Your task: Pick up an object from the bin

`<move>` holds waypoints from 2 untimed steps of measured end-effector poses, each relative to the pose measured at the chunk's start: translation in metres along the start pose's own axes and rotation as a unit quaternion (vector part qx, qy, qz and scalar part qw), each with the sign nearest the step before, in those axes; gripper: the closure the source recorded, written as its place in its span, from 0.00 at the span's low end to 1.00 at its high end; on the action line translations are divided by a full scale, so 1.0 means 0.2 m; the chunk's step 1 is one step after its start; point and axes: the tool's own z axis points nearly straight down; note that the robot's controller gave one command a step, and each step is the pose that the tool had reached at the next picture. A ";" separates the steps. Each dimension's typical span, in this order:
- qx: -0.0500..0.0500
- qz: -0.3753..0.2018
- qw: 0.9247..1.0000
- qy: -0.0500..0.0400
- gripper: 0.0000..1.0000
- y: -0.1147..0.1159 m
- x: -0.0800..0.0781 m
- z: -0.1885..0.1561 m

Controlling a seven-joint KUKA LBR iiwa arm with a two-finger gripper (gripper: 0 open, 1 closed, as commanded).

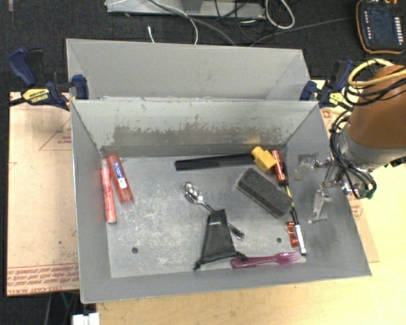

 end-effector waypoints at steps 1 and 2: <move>0.001 -0.002 1.000 -0.004 0.00 0.00 -0.01 -0.02; -0.001 0.103 0.995 -0.002 0.00 0.21 -0.11 0.48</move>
Offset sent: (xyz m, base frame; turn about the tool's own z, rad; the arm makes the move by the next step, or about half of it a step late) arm 0.0220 0.0383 -0.0922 0.2096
